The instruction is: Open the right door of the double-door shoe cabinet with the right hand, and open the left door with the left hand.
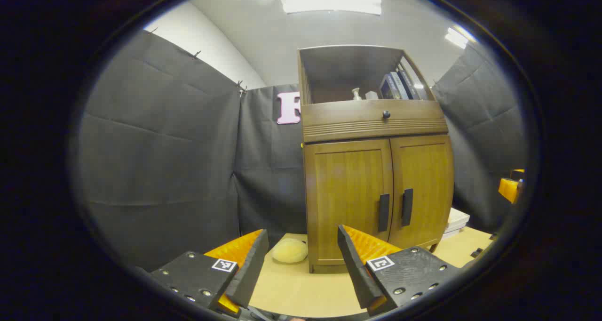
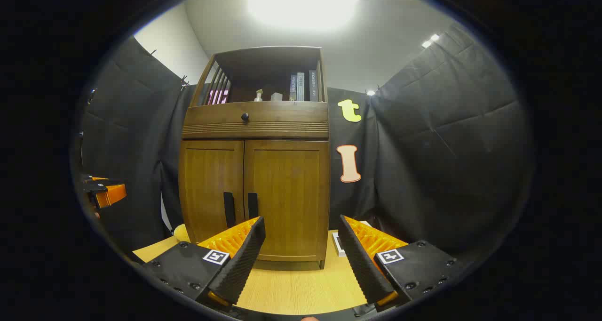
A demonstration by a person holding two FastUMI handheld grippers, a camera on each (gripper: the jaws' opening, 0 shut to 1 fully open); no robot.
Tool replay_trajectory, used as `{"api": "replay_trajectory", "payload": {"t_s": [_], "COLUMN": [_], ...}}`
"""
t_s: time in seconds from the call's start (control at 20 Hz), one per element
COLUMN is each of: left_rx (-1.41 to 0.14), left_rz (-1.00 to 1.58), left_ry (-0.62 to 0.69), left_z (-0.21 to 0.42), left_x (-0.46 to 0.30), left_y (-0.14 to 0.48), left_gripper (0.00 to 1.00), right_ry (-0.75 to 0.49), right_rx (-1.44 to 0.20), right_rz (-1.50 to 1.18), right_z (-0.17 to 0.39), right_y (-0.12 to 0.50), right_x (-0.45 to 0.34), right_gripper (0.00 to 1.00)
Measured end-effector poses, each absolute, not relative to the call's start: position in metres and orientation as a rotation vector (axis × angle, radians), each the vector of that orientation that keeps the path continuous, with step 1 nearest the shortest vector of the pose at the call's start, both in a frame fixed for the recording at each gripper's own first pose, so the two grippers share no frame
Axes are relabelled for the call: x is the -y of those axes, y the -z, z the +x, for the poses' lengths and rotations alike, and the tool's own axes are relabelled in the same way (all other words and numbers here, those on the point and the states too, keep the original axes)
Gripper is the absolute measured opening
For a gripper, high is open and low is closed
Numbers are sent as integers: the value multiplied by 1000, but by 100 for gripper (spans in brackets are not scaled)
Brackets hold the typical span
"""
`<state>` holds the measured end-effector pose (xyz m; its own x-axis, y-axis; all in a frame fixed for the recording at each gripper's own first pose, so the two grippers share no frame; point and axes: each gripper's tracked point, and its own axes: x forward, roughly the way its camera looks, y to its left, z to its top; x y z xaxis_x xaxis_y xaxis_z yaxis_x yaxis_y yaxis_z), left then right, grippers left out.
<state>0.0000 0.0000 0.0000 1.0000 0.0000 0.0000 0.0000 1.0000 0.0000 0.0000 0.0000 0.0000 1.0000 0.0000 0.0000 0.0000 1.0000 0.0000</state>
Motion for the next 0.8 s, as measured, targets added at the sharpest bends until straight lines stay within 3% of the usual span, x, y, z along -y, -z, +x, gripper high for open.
{"api": "replay_trajectory", "payload": {"t_s": [0.05, 0.35, 0.4, 0.8], "left_rx": [0, 8, 9, 3], "left_rz": [0, 12, 12, 15], "left_ry": [-1, 9, 10, 0], "left_z": [0, -2, -2, -5], "left_x": [0, 2, 2, 2], "left_y": [-1, -1, 0, 0], "left_gripper": [86, 86, 86, 86], "right_ry": [1, 2, 1, -13], "right_rx": [1, 5, 5, 4], "right_rz": [1, 2, 4, 0], "right_z": [0, -3, -3, 2], "right_y": [0, 0, -2, 0], "right_x": [1, 2, 3, 1], "right_gripper": [98, 94, 98, 95]}}
